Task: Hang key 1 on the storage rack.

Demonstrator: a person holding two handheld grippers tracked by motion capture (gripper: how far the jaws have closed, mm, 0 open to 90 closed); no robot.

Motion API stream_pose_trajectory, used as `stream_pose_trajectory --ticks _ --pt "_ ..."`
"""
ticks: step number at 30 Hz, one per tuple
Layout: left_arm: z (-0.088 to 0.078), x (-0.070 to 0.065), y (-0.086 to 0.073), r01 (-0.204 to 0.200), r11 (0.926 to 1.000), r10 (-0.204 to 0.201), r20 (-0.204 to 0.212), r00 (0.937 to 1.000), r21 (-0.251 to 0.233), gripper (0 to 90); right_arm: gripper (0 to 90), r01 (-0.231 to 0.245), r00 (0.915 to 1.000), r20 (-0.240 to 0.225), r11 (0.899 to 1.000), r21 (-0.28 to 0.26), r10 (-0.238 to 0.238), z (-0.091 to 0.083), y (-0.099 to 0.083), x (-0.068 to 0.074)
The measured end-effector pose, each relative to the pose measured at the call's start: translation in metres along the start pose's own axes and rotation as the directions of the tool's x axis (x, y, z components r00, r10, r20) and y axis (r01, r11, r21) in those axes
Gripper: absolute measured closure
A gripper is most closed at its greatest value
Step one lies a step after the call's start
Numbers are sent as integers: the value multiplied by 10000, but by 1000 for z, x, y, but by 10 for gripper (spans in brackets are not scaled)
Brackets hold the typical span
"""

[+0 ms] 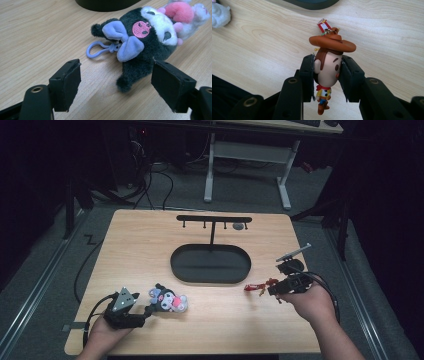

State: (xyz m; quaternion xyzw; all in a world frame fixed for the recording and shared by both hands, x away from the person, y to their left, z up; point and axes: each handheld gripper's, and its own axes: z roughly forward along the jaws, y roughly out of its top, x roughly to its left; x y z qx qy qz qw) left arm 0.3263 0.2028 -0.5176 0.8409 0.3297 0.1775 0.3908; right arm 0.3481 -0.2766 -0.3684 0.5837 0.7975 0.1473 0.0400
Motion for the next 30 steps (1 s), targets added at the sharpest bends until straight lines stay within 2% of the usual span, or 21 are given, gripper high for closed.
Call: stream_pose_trajectory --ticks 6,14,19,30 --pt "1 0 0 -25 10000 25 4 10000 10 240 663 260 9996 50 9985 482 -263 -9 11 8" --pt "1 0 1 -71 10000 71 28 10000 18 241 663 492 9976 430 9925 1123 -543 -20 30 19" --pt "0 0 1 -82 10000 82 17 10000 -5 241 663 534 9964 597 9915 1189 -608 -25 40 23" --pt "0 1 0 -67 10000 67 16 10000 -26 241 663 651 9940 826 9943 842 -721 -31 60 27"
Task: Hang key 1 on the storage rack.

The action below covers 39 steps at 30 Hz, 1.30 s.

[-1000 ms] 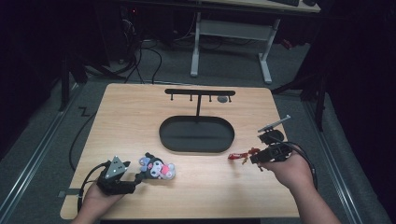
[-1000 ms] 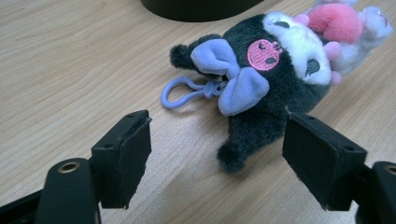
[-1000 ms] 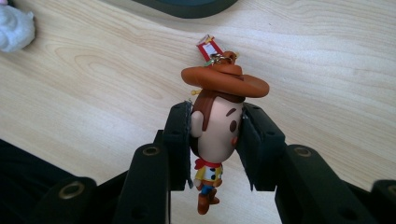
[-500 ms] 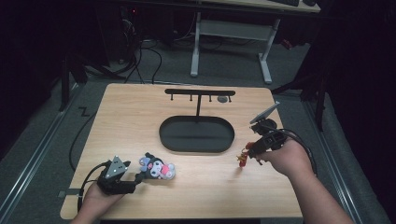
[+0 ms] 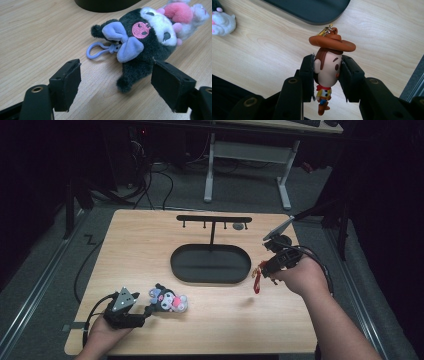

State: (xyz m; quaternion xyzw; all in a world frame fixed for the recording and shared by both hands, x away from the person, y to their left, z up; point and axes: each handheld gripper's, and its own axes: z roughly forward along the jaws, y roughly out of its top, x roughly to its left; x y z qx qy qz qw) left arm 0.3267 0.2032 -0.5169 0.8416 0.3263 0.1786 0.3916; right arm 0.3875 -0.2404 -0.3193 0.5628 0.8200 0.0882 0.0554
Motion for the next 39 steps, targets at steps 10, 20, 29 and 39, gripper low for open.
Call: stream_pose_trajectory --ticks 10,20,29,39 --pt "-1 0 -1 2 10000 -2 -18 10000 14 243 664 -13 10000 70 9999 -150 14 1 16 -1" --pt "-2 1 -1 39 10000 -39 3 10000 20 243 664 -150 9999 73 9994 -303 153 3 32 -7" --pt "-2 2 -2 71 10000 -71 -18 10000 17 243 664 -307 9995 79 9982 -508 311 -1 45 -13" --pt "-2 2 -2 91 9999 -91 -6 10000 55 243 664 -488 9988 5 9958 -773 490 -5 55 -19"
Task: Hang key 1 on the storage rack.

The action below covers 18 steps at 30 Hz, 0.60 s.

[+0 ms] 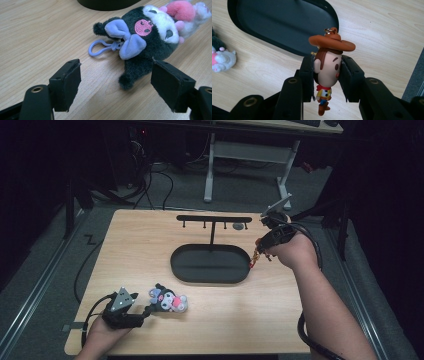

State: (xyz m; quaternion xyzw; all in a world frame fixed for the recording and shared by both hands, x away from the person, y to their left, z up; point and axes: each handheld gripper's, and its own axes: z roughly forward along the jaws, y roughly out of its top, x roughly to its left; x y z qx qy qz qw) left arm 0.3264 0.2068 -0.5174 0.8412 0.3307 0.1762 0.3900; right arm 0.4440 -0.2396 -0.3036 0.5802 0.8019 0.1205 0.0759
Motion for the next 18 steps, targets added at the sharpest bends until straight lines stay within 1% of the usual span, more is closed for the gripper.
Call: stream_pose_trajectory --ticks 4,6,9,12,13,14,18 --pt "0 0 0 37 10000 -37 -22 10000 -46 243 665 44 10000 -3 10000 -41 -44 0 5 1" --pt "1 0 -1 53 10000 -53 -22 10000 -49 243 665 -7 10000 -15 10000 -78 6 1 8 0" --pt "0 1 -1 63 10000 -63 -13 10000 -34 243 665 6 10000 -2 9999 -170 -6 2 12 -1" --pt "0 1 -1 71 10000 -71 -17 10000 -29 243 665 -52 10000 -5 9999 -149 52 3 17 -2" --pt "1 1 -1 74 10000 -74 -15 10000 -25 243 665 -17 10000 -25 9997 -225 16 4 19 -2" --pt "1 1 -1 70 10000 -70 -13 10000 -15 243 665 -69 10000 -42 9998 -210 69 4 20 -3" --pt "1 1 -1 73 10000 -73 -23 10000 -2 243 665 -34 10000 -39 9998 -220 33 6 27 -2"
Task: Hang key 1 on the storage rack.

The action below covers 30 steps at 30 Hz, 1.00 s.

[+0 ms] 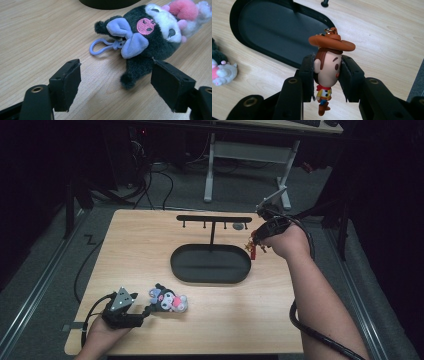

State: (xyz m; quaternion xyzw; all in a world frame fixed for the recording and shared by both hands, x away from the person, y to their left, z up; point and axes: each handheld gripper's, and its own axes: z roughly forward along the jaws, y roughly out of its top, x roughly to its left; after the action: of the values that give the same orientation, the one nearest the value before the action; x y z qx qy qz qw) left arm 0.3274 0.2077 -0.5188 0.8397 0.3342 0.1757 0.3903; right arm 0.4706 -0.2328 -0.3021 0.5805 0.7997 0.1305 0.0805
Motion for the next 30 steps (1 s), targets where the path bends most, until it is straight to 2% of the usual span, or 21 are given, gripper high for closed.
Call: stream_pose_trajectory --ticks 21,30 --pt "-2 2 -1 20 10000 -20 -30 10000 -66 243 665 101 9999 65 9995 -296 -99 0 23 9" --pt "-2 1 -1 -10 10000 10 -49 10000 -39 243 665 -51 9999 157 9987 -498 59 1 30 3"
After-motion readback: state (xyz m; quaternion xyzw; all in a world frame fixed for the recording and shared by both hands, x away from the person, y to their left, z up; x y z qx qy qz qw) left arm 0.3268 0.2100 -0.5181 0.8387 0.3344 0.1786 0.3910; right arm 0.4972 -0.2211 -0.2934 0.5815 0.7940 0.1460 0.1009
